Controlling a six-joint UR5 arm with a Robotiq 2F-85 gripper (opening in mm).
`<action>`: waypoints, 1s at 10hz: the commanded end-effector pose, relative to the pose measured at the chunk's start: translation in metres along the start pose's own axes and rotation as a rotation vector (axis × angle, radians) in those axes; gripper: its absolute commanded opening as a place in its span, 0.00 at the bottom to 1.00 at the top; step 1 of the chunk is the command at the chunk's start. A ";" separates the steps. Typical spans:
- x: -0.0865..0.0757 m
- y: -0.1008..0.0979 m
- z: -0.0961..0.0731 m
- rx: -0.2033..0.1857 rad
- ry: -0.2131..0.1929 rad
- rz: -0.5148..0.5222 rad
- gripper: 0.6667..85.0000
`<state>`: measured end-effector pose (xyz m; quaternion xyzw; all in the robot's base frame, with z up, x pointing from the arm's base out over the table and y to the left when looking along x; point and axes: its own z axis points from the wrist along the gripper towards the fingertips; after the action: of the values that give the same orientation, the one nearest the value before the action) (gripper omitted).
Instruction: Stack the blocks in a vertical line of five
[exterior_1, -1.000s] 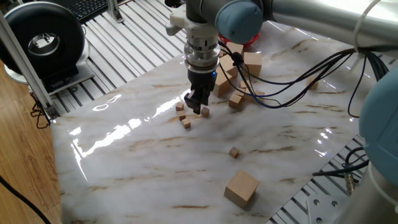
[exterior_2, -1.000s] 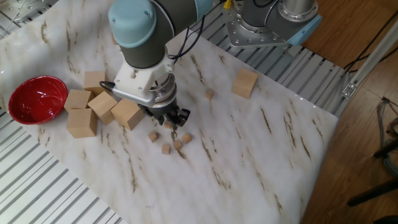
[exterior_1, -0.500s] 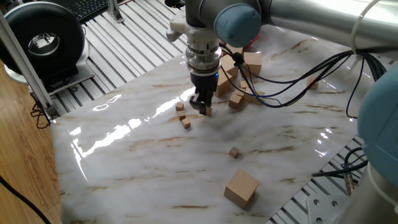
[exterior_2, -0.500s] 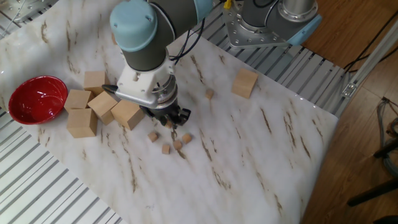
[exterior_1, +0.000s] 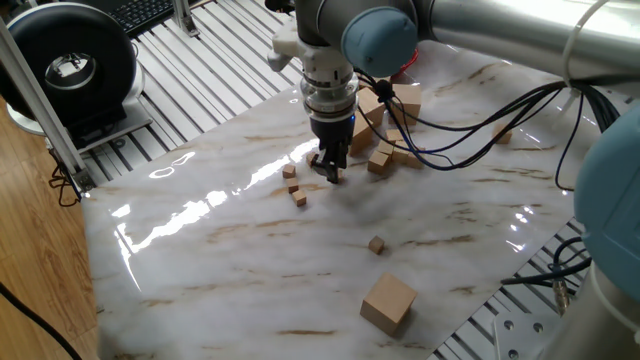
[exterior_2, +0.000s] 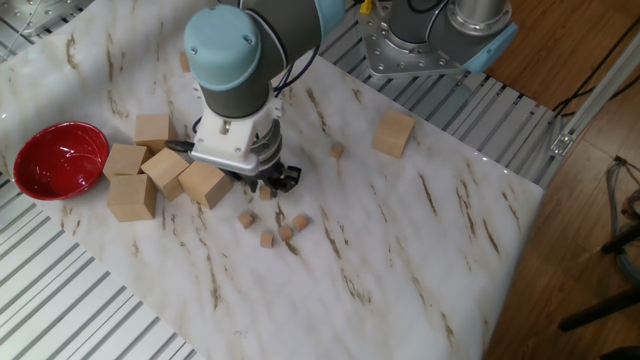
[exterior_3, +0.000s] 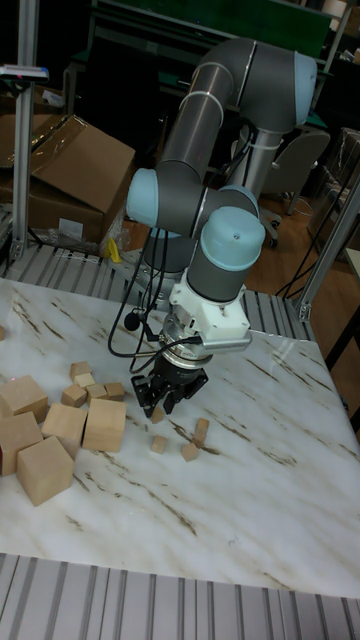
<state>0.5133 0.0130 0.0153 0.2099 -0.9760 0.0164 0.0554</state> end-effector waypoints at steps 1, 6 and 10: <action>-0.004 0.000 0.003 -0.007 -0.019 -0.008 0.45; -0.009 0.006 0.005 -0.028 -0.038 0.041 0.27; -0.010 0.004 -0.004 -0.032 -0.043 0.046 0.21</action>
<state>0.5189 0.0194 0.0122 0.1935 -0.9802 0.0056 0.0407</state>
